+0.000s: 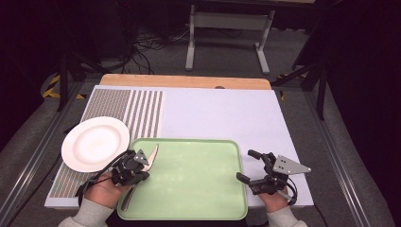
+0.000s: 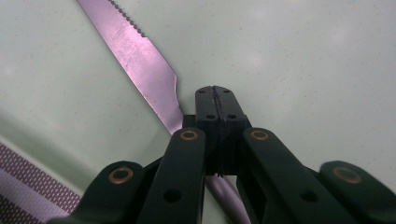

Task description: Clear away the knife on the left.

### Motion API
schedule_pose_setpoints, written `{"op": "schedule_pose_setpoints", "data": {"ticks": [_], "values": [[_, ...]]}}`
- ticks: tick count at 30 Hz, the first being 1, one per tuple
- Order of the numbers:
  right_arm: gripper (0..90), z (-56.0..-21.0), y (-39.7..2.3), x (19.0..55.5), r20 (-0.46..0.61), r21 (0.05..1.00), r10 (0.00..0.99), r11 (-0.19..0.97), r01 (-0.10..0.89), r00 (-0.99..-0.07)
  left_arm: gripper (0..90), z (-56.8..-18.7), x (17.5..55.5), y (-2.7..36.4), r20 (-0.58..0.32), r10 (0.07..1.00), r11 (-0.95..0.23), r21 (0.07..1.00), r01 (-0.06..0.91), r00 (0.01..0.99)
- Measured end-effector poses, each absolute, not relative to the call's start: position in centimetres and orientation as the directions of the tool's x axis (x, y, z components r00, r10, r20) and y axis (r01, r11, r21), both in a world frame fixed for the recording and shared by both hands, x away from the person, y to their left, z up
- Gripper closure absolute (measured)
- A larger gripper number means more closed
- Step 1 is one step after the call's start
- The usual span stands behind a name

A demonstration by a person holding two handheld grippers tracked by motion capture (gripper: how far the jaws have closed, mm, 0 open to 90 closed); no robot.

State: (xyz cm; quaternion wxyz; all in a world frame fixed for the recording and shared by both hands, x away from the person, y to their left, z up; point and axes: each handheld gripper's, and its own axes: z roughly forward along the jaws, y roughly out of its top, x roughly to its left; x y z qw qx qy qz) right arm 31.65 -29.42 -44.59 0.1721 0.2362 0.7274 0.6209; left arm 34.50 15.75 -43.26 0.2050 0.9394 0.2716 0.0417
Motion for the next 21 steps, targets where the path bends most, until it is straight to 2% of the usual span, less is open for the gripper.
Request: {"op": "schedule_pose_setpoints", "data": {"ticks": [21], "values": [[6.1,-44.6,-29.4,31.7,0.043,0.985,0.552,0.116,0.127,-0.833,89.7,-43.3,34.8,18.0,-0.073,0.616,-0.699,0.409,0.587,0.784]]}}
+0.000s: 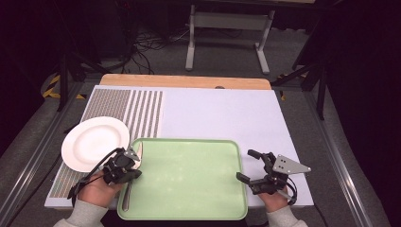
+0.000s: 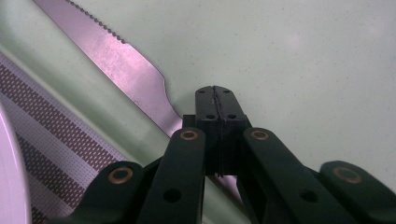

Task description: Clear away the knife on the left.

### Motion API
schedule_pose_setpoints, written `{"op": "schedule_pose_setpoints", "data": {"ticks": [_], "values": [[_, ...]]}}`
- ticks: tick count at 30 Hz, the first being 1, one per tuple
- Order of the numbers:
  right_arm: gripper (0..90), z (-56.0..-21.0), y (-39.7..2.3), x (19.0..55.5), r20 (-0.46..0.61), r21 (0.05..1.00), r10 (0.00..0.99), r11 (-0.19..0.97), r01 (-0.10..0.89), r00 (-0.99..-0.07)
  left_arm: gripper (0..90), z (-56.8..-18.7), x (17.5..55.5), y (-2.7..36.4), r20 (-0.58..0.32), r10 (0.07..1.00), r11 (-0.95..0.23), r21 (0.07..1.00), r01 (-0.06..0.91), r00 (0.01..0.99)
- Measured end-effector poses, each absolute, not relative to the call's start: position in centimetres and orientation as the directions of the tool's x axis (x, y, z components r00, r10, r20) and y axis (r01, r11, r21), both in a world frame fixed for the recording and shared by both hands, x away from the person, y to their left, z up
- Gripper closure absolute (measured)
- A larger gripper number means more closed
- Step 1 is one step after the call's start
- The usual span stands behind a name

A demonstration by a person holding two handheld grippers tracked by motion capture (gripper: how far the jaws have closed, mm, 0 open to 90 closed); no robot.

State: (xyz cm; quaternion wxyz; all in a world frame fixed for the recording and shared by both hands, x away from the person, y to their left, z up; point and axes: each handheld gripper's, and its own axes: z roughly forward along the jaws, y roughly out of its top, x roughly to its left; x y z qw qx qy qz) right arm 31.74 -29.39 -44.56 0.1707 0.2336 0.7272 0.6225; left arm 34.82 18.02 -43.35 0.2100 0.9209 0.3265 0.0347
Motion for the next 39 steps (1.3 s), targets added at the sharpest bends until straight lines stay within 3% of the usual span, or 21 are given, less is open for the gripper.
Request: {"op": "schedule_pose_setpoints", "data": {"ticks": [5,10,12,15,18,22,27,33,39], "values": [[6.0,-44.6,-29.4,31.7,0.041,0.985,0.552,0.118,0.127,-0.833,88.4,-43.3,34.8,18.2,-0.074,0.62,-0.695,0.411,0.59,0.781],[6.1,-44.5,-29.4,31.7,0.042,0.985,0.554,0.116,0.128,-0.831,80.4,-43.1,34.6,18.1,-0.065,0.607,-0.703,0.42,0.574,0.792],[6.1,-44.5,-29.4,31.7,0.043,0.985,0.554,0.116,0.128,-0.831,71.1,-42.8,34.6,18.1,-0.07,0.597,-0.696,0.451,0.559,0.799],[6.1,-44.5,-29.4,31.7,0.043,0.985,0.554,0.116,0.128,-0.832,47.0,-42.3,34.7,18.1,-0.112,0.563,-0.69,0.481,0.541,0.819],[6.1,-44.5,-29.4,31.7,0.043,0.985,0.554,0.116,0.128,-0.832,33.9,-41.5,34.6,18.1,-0.117,0.526,-0.684,0.529,0.501,0.842],[6.1,-44.5,-29.4,31.6,0.042,0.985,0.556,0.115,0.127,-0.83,23.5,-40.6,34.3,18.5,-0.116,0.504,-0.655,0.594,0.467,0.856],[6.1,-44.5,-29.4,31.6,0.045,0.985,0.555,0.112,0.129,-0.83,5.8,-39.7,33.6,19.9,-0.085,0.52,-0.585,0.69,0.427,0.85],[6.0,-44.5,-29.4,31.5,0.045,0.986,0.558,0.111,0.128,-0.829,0.8,-40.1,32.4,21.5,-0.055,0.511,-0.518,0.776,0.358,0.858],[6.0,-44.5,-29.3,31.5,0.047,0.985,0.556,0.112,0.131,-0.83,0.3,-41.5,31.4,24.0,-0.07,0.503,-0.374,0.881,0.29,0.861]]}}
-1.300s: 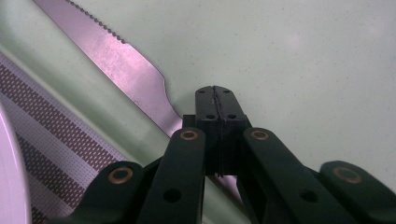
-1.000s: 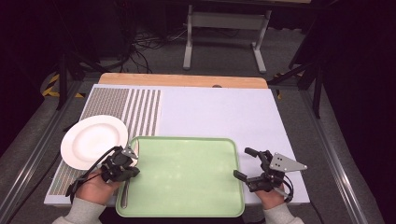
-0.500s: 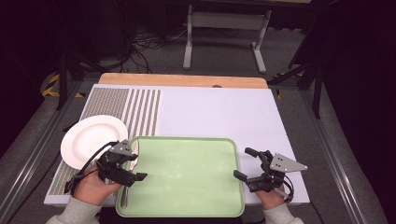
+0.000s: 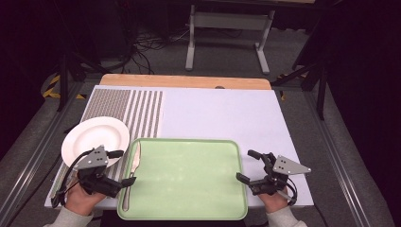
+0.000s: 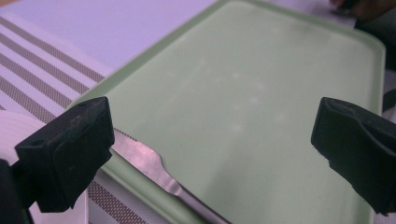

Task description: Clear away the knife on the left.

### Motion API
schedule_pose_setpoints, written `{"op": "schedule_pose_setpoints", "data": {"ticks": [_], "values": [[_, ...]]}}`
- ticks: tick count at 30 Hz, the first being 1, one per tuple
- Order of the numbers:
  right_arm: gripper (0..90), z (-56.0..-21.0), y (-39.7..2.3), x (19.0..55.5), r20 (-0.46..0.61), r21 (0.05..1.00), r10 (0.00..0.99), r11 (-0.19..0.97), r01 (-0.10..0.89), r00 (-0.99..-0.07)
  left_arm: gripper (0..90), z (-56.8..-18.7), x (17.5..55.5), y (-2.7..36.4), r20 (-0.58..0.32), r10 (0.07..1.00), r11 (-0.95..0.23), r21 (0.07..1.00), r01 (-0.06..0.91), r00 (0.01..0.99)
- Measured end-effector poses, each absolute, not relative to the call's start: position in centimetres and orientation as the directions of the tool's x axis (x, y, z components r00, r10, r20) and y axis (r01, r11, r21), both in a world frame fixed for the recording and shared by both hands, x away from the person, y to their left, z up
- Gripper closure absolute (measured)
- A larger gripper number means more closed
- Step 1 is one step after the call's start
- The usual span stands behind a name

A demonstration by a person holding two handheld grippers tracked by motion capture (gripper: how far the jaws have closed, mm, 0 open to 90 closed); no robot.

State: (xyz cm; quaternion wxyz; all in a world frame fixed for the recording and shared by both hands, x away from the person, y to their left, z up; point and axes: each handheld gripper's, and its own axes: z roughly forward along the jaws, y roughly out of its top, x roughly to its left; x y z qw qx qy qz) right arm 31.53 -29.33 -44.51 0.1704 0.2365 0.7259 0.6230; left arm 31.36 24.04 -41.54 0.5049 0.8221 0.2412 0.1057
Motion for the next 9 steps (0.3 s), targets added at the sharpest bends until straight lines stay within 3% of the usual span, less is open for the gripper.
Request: {"op": "schedule_pose_setpoints", "data": {"ticks": [9], "values": [[6.0,-44.5,-29.3,31.5,0.048,0.986,0.554,0.108,0.129,-0.831,0.2,-44.6,30.0,26.4,-0.068,0.534,-0.113,0.982,0.151,0.843]]}}
